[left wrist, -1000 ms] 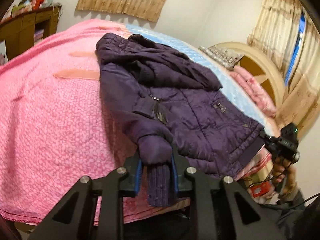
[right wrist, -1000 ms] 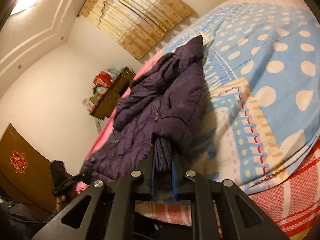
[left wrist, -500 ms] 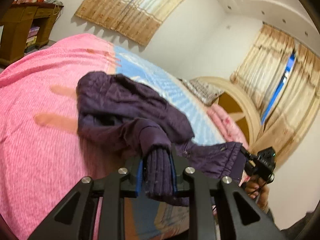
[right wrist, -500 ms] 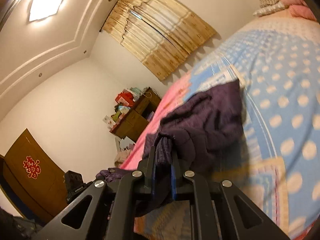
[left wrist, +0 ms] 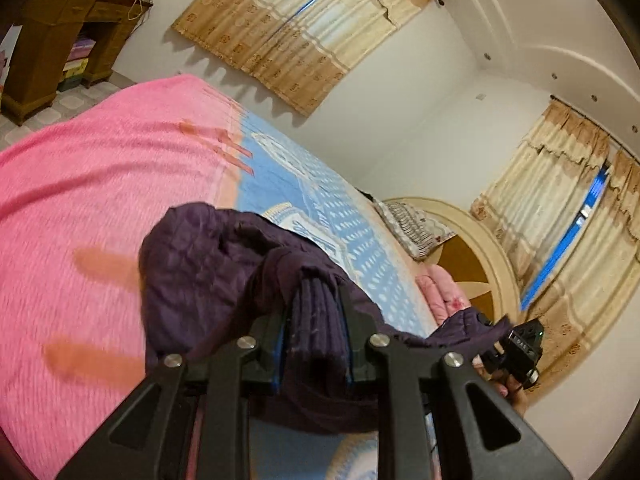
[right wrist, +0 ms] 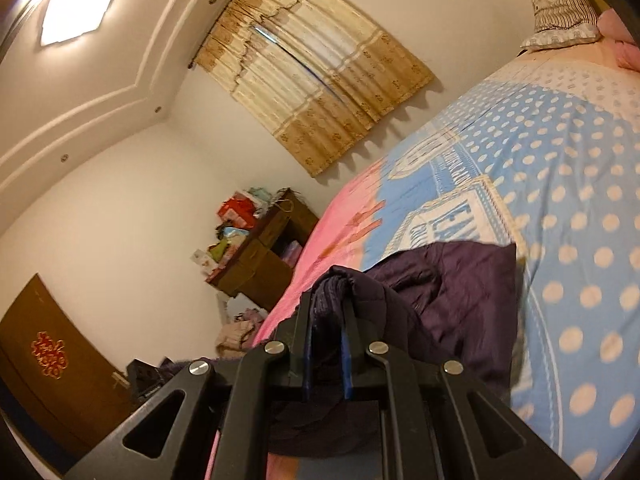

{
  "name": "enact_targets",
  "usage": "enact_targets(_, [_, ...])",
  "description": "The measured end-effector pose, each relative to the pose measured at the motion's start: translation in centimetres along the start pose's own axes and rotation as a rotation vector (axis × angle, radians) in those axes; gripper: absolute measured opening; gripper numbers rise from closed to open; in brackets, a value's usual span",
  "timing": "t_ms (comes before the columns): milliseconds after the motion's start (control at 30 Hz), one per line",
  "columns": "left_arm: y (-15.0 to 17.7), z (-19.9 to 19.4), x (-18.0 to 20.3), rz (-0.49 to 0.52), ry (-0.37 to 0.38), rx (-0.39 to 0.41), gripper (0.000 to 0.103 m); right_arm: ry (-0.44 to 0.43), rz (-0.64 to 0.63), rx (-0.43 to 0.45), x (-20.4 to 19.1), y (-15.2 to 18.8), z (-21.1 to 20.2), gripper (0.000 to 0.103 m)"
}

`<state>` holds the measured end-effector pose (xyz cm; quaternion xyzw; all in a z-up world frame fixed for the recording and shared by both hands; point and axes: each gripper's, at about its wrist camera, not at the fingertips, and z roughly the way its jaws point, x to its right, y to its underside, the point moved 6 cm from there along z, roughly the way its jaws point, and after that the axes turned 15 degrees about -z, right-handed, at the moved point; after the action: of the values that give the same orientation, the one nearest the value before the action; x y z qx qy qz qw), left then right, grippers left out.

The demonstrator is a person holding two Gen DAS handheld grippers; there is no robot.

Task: Fold large clothes
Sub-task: 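Lift the ribbed hem with both tools and fold it toward the collar, then open both tools to release the folded hem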

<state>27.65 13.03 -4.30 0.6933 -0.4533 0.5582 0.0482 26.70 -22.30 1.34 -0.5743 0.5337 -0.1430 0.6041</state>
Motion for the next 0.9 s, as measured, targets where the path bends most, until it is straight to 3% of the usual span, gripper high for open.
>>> enact_targets(333, [-4.0,8.2,-4.1,0.029,-0.169,-0.062,0.022,0.163,-0.01,-0.097,6.9,-1.5,9.9,0.01])
enact_targets(500, [-4.3,12.3,-6.6,0.039,-0.299,-0.132,0.028,0.254,-0.058,-0.224,10.8,0.3,16.4,0.01])
enact_targets(600, [-4.5,12.6,-6.0,0.038,-0.34,-0.131,0.032,0.299,-0.099,-0.312,12.1,1.8,19.0,0.015])
enact_targets(633, [-4.5,12.4,-5.6,0.048,-0.339,-0.123,0.035,0.311,-0.12,-0.319,12.1,2.1,19.4,0.019])
enact_targets(667, [-4.5,11.8,-4.7,0.078,-0.339,-0.102,0.043,0.31,-0.135,-0.32,11.9,2.2,19.5,0.03])
enact_targets(700, [-4.6,11.2,-4.1,0.119,-0.356,-0.064,0.061,0.307,-0.158,-0.315,11.5,2.1,19.6,0.037])
enact_targets(767, [-5.2,9.5,-2.6,0.216,-0.408,0.055,0.086,0.31,-0.205,-0.296,10.4,1.7,19.2,0.065])
enact_targets(833, [-5.4,8.1,-1.4,0.276,-0.411,0.119,0.09,0.343,-0.252,-0.277,9.2,1.2,18.4,0.068])
enact_targets(900, [-4.9,7.4,-0.8,0.296,-0.406,0.126,0.089,0.333,-0.311,-0.271,7.0,0.8,18.0,0.068])
